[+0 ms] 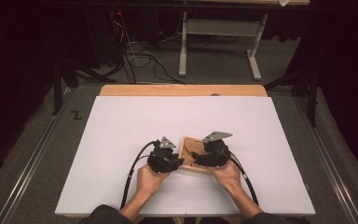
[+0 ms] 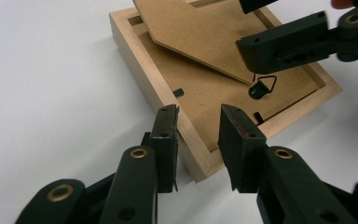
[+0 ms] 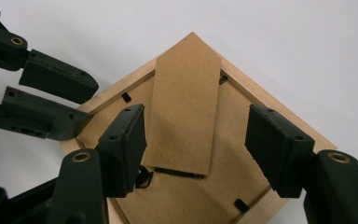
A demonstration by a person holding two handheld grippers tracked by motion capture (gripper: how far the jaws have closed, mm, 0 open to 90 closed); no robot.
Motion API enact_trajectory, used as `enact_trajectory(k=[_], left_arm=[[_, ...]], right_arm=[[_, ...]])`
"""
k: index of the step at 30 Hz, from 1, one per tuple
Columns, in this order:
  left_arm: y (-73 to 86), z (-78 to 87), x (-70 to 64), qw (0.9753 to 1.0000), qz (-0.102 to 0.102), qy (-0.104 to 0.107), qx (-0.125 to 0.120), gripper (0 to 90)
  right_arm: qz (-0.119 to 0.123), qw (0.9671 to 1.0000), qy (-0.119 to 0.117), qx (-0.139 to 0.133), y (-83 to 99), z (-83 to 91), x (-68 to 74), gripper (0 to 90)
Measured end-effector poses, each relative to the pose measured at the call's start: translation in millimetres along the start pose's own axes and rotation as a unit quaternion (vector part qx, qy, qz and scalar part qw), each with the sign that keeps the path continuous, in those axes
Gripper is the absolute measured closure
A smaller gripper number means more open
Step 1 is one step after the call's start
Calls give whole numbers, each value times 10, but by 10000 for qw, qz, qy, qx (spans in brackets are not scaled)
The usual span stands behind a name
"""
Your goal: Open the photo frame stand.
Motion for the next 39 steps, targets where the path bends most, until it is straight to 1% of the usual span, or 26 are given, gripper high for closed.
enact_trajectory(k=[2, 6, 16, 17, 18, 23, 27, 29, 31, 35, 39], left_arm=[[0, 1, -3, 10000, -14, 2, 1, 676], [2, 2, -19, 10000, -25, 11, 13, 681], [5, -8, -53, 10000, -59, 71, 1, 688], [3, -7, -54, 9999, -109, 52, -3, 688], [5, -11, -60, 9999, -88, 88, 7, 689], [6, -17, -67, 9999, -64, 111, -15, 689], [5, -21, -62, 9999, -58, 107, -23, 689], [6, -25, -56, 9999, -88, 91, -1, 688], [8, -27, -46, 9999, -120, 36, 11, 673], [6, -22, -27, 10000, -94, 20, -15, 662], [6, -27, -21, 9999, -97, 24, -19, 661]], right_arm=[[-45, 10000, 27, 18, -7, -23, 5, 379], [-57, 10000, 27, 36, -14, -56, 8, 370], [29, 9999, 104, 94, -24, -93, 6, 362], [44, 9999, 99, 103, -26, -99, 8, 362], [88, 9999, 104, 91, -28, -110, 9, 362], [83, 9997, 125, 186, -31, -157, 12, 358], [105, 9997, 132, 184, -35, -187, 17, 360], [108, 9996, 142, 202, -36, -196, 26, 363], [194, 9994, 165, 217, -38, -203, 36, 367], [268, 9992, 183, 211, -42, -216, 44, 368], [275, 9992, 190, 210, -44, -219, 52, 387]])
Point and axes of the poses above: each handheld gripper's, and its own axes: z roughly backward along the jaws, y roughly out of its underside, x roughly to its left, the point moved 1 cm from there along -z, roughly forward along the jaws, and after that the axes turned 11 degrees about -x, right-handed, at the moved point
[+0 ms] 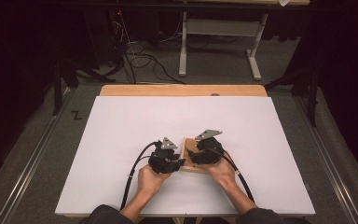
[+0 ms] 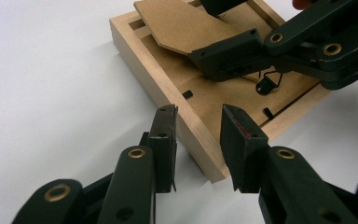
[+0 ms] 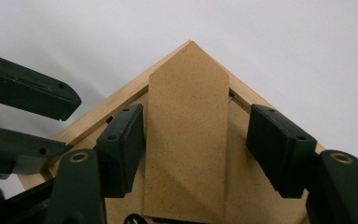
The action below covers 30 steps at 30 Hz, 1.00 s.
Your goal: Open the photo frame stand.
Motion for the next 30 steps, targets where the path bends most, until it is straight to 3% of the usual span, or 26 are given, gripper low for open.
enact_trajectory(k=[7, 30], left_arm=[[-1, -4, 6, 10000, 2, -4, -14, 660], [5, -31, -10, 10000, -25, -20, -1, 670]], right_arm=[[142, 9999, -2, -20, -7, 16, 40, 509], [313, 9993, 58, -181, -15, 102, 71, 515]])
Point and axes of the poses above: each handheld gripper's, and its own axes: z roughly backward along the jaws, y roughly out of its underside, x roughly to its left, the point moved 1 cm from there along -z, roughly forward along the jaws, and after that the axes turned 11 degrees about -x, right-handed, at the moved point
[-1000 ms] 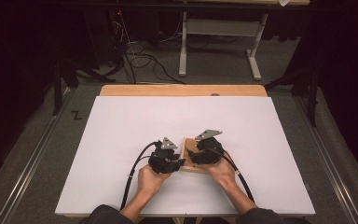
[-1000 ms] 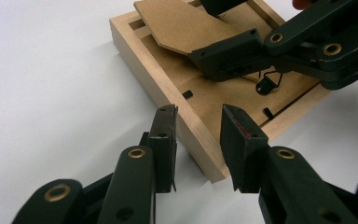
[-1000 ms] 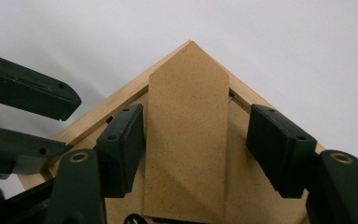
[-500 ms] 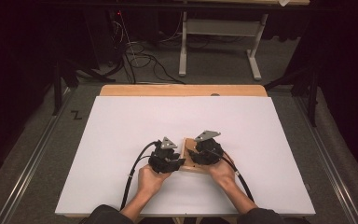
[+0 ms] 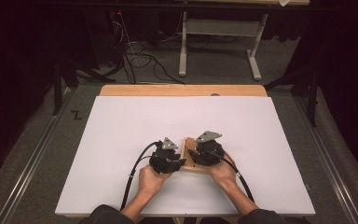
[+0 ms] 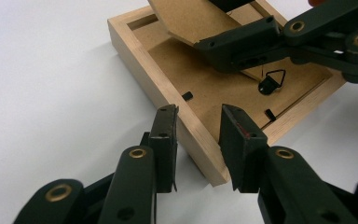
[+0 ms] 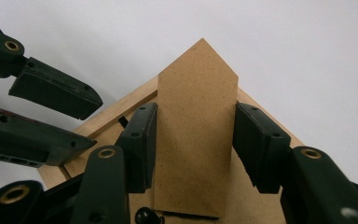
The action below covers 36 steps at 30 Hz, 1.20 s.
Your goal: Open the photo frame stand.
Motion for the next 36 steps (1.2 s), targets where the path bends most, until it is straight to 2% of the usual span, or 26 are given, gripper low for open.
enact_trajectory(k=[16, 25, 28, 32, 36], left_arm=[[-1, -3, -3, 10000, -6, 13, -4, 687], [0, -6, -1, 10000, 8, 16, -3, 692], [1, -7, -2, 10000, 6, 17, -3, 693], [0, -6, -5, 10000, -9, 18, -3, 696], [1, -6, -3, 10000, -5, 21, -5, 696]], right_arm=[[14, 9998, -24, -215, 1, 117, -6, 513], [-85, 9994, -55, -338, 15, 190, -11, 519], [-110, 9990, -96, -421, 21, 236, -21, 573], [-120, 9992, -104, -380, 20, 241, -37, 535], [-260, 9991, -103, -307, 25, 188, -57, 464]])
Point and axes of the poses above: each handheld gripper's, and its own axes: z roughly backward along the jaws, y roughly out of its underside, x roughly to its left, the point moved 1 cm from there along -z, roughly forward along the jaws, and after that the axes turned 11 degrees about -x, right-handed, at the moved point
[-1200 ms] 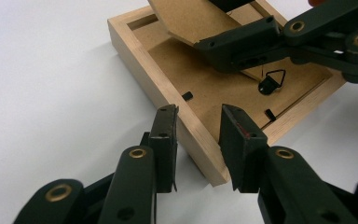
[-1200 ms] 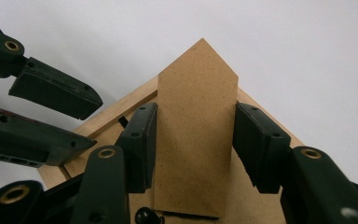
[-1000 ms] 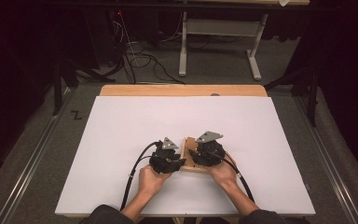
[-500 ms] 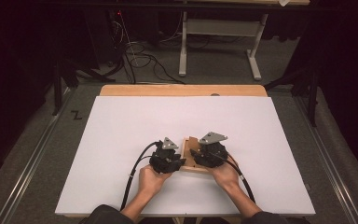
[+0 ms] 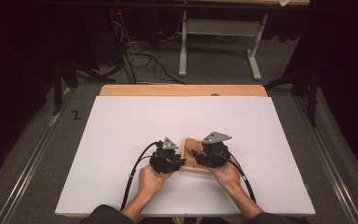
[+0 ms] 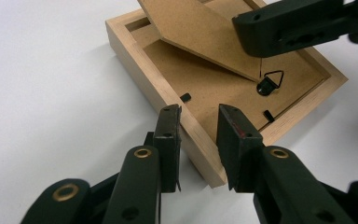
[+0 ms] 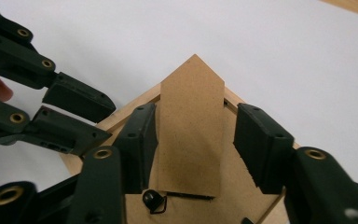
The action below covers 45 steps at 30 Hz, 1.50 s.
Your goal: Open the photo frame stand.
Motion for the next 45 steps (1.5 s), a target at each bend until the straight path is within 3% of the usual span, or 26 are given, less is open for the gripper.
enact_trajectory(k=[7, 14, 19, 26, 45], left_arm=[[0, 0, 0, 10000, 3, 0, -1, 696], [0, 0, -2, 10000, 1, -5, 0, 696], [1, -1, -2, 10000, -1, -8, -4, 697], [0, -1, -6, 10000, -4, -17, 3, 697], [-3, -5, -22, 9999, -47, -91, 17, 701]], right_arm=[[-327, 9994, -40, 143, 7, -150, -40, 375], [-227, 9993, 15, 307, 2, -287, 14, 353], [-67, 9993, 80, 363, 23, -327, 33, 395], [100, 9992, 158, 341, 15, -283, 60, 509], [178, 9998, 50, -50, 15, -56, 40, 517]])
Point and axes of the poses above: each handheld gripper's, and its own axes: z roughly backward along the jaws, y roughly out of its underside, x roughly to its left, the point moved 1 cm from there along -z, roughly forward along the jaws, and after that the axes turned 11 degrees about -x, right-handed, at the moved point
